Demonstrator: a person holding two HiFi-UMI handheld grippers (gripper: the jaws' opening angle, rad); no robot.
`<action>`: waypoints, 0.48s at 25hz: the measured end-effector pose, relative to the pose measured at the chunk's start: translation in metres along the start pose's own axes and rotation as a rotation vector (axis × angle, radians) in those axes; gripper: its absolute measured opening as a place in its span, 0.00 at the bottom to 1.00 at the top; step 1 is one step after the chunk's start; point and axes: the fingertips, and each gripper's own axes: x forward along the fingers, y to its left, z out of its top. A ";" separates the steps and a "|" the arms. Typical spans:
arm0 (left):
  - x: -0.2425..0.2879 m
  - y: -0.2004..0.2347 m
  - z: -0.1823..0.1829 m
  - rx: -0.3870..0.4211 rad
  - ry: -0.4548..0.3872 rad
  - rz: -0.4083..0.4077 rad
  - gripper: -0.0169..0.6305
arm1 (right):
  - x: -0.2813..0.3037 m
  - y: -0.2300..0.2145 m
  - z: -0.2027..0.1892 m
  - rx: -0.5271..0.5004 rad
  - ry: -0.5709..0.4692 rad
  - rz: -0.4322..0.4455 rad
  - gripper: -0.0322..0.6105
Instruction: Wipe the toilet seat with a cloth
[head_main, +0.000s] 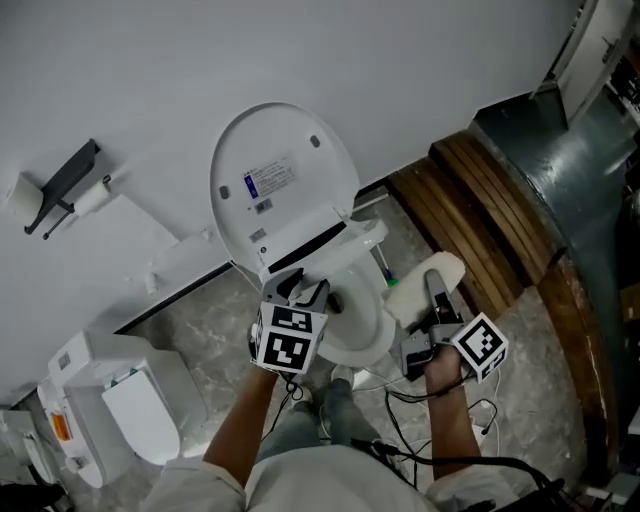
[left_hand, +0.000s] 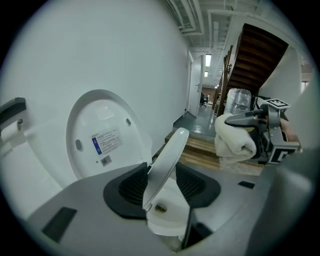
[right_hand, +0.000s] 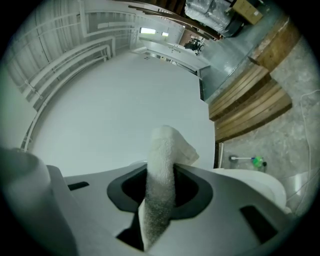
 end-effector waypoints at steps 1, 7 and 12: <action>-0.001 -0.007 -0.005 0.006 0.006 -0.012 0.33 | -0.005 -0.005 0.000 -0.003 -0.007 -0.014 0.21; -0.001 -0.045 -0.034 0.080 0.016 -0.096 0.33 | -0.035 -0.026 -0.007 -0.009 -0.079 -0.054 0.21; 0.001 -0.078 -0.071 0.149 0.068 -0.194 0.33 | -0.067 -0.052 -0.028 0.004 -0.110 -0.123 0.21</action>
